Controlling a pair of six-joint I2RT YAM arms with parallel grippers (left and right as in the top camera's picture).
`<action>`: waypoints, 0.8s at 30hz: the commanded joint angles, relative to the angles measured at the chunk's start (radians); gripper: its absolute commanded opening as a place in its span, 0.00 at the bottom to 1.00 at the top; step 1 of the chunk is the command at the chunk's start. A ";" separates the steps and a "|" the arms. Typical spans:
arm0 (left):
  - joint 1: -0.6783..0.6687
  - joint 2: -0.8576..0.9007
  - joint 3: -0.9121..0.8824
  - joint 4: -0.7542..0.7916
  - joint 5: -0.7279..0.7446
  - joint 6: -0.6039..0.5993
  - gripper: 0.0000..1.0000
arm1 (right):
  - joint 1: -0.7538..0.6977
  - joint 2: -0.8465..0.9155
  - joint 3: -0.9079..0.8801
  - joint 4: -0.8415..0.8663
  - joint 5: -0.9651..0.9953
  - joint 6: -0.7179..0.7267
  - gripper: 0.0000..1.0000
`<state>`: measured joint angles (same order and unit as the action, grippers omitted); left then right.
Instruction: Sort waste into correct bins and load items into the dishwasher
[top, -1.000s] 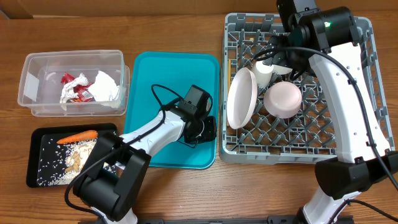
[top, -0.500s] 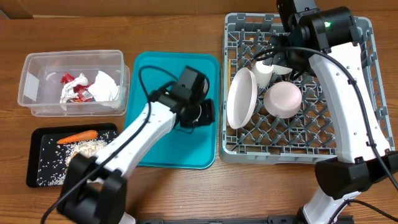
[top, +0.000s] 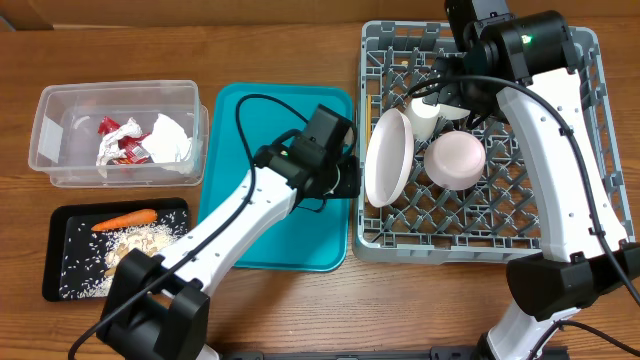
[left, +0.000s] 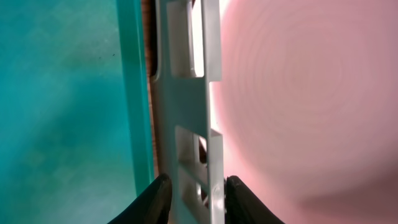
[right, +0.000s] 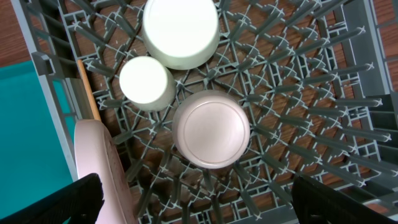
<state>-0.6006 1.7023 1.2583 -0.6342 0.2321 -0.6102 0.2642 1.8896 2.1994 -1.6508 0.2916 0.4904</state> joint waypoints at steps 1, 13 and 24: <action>-0.011 0.013 0.005 0.026 -0.042 0.029 0.32 | 0.001 -0.038 0.029 0.003 0.002 0.001 1.00; -0.042 0.055 0.005 0.035 -0.072 0.031 0.36 | 0.001 -0.038 0.029 0.003 0.002 0.001 1.00; -0.050 0.076 0.005 0.045 -0.038 0.031 0.19 | 0.001 -0.038 0.029 0.003 0.002 0.001 1.00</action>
<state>-0.6487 1.7710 1.2583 -0.5861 0.1886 -0.5953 0.2642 1.8896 2.1994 -1.6505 0.2920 0.4900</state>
